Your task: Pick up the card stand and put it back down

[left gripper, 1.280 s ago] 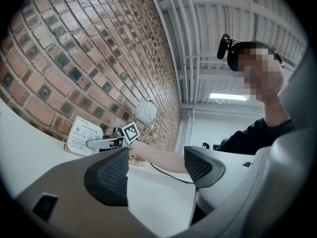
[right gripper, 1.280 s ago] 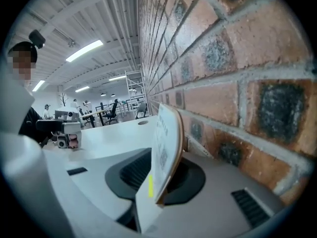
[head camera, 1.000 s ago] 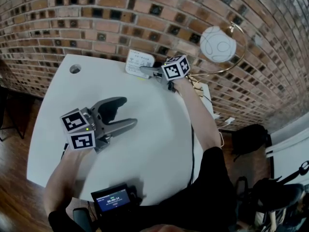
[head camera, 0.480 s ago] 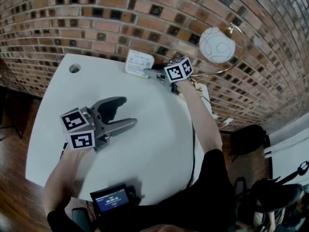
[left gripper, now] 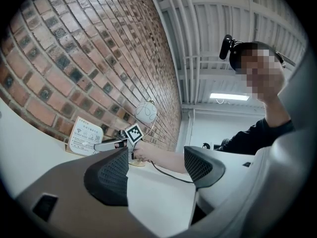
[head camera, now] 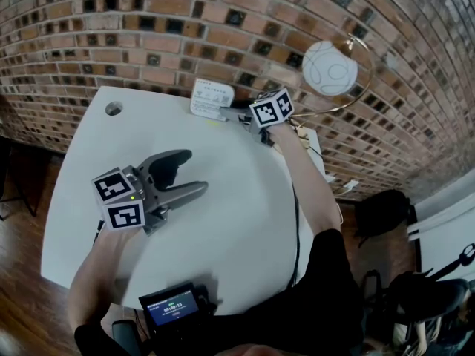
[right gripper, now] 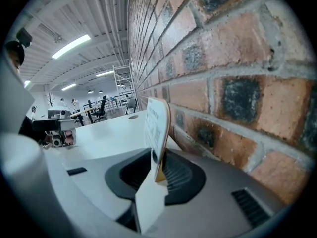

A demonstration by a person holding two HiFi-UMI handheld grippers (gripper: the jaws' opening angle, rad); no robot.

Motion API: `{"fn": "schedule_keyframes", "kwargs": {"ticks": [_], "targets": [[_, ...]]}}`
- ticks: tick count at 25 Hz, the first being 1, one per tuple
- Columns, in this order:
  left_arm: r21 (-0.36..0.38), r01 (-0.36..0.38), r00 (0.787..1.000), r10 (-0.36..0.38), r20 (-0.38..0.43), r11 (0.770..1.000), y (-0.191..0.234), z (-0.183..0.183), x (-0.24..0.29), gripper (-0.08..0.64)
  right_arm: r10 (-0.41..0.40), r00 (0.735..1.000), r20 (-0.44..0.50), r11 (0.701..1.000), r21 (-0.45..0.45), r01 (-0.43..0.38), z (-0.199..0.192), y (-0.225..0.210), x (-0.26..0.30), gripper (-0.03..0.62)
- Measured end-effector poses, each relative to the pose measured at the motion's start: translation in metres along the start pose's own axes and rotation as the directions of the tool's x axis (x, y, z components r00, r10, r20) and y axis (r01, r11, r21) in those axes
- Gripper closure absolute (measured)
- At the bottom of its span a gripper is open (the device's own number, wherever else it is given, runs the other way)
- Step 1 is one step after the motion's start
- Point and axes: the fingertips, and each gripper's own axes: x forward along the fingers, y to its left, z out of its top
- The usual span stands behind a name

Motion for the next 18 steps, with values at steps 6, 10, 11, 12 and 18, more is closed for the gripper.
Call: {"fn": "schedule_keyframes", "kwargs": {"ticks": [6, 10, 11, 12, 18], "targets": [[-0.008, 0.002, 1.000, -0.002, 0.005, 1.000, 0.000, 0.001, 0.000, 0.209, -0.029, 0.999, 0.018, 0.999, 0.041, 0.028, -0.006, 0.000, -0.009, 0.491], [-0.010, 0.000, 1.000, 0.000, 0.010, 1.000, -0.001, 0.002, -0.001, 0.209, -0.071, 0.997, 0.042, 0.995, 0.072, 0.068, -0.008, 0.000, -0.020, 0.491], [-0.010, 0.000, 1.000, 0.000, 0.011, 1.000, 0.000, 0.002, -0.001, 0.209, -0.081, 0.996, 0.048, 0.993, 0.085, 0.077, -0.009, -0.001, -0.022, 0.491], [-0.011, -0.001, 1.000, 0.001, 0.011, 1.000, 0.000, 0.002, -0.001, 0.209, -0.091, 0.994, 0.053, 0.992, 0.096, 0.086, -0.011, -0.001, -0.025, 0.491], [-0.035, -0.001, 1.000, 0.002, 0.025, 0.999, 0.001, 0.002, -0.002, 0.209, -0.084, 0.991, 0.104, 0.992, 0.100, 0.074, -0.006, 0.023, -0.046, 0.492]]}}
